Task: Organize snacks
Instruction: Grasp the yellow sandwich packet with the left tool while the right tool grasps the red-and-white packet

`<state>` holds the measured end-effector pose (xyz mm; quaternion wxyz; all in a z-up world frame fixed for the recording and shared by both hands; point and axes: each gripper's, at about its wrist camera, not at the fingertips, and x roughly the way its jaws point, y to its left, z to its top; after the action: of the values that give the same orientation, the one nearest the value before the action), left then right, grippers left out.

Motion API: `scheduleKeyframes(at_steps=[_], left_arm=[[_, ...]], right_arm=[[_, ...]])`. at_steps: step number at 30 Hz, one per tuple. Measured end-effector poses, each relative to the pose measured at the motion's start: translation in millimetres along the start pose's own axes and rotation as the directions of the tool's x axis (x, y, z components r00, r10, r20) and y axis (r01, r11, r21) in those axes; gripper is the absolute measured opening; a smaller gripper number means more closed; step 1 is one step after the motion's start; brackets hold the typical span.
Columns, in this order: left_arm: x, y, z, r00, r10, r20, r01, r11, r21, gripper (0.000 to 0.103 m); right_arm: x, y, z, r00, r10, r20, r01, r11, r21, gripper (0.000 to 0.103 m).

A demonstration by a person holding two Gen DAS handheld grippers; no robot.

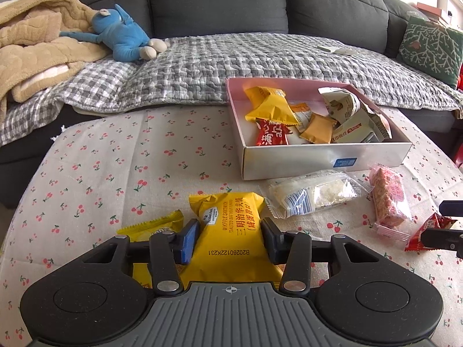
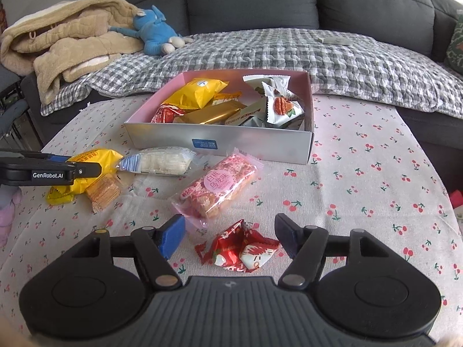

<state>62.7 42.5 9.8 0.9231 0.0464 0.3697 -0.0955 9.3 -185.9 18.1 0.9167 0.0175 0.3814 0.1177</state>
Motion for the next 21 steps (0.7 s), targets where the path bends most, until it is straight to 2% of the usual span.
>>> scheduleKeyframes(at_steps=[2, 7, 11, 15, 17, 20, 21], left_arm=[[-5, -2, -1, 1.0, -0.007, 0.005, 0.007, 1.0, -0.006, 0.044], [-12, -9, -6, 0.999, -0.032, -0.02, 0.032, 0.999, -0.004, 0.043], [-9, -13, -14, 0.995, -0.064, -0.083, 0.064, 0.998, -0.006, 0.043], [-10, -16, -16, 0.995, -0.058, -0.077, 0.059, 0.998, 0.017, 0.042], [-10, -16, -16, 0.995, -0.056, -0.077, 0.058, 0.998, 0.019, 0.042], [-10, -16, -16, 0.996, -0.054, -0.077, 0.057, 0.998, 0.027, 0.042], [-10, -16, -16, 0.996, -0.055, -0.077, 0.057, 0.998, 0.026, 0.042]], right_arm=[[-2, 2, -1, 1.0, 0.007, -0.006, -0.007, 0.999, -0.033, 0.071], [0, 6, -6, 0.999, -0.021, -0.035, 0.018, 0.997, -0.078, 0.071], [6, 5, -7, 0.998, -0.045, -0.049, 0.042, 0.996, -0.075, 0.066], [7, 4, -8, 0.997, -0.05, -0.058, 0.045, 0.996, -0.074, 0.064], [8, 5, -9, 0.996, -0.061, -0.06, 0.055, 0.994, -0.094, 0.061], [7, 11, -12, 0.996, -0.072, -0.054, 0.064, 0.989, -0.136, 0.046], [9, 11, -12, 0.996, -0.067, -0.065, 0.058, 0.988, -0.141, 0.037]])
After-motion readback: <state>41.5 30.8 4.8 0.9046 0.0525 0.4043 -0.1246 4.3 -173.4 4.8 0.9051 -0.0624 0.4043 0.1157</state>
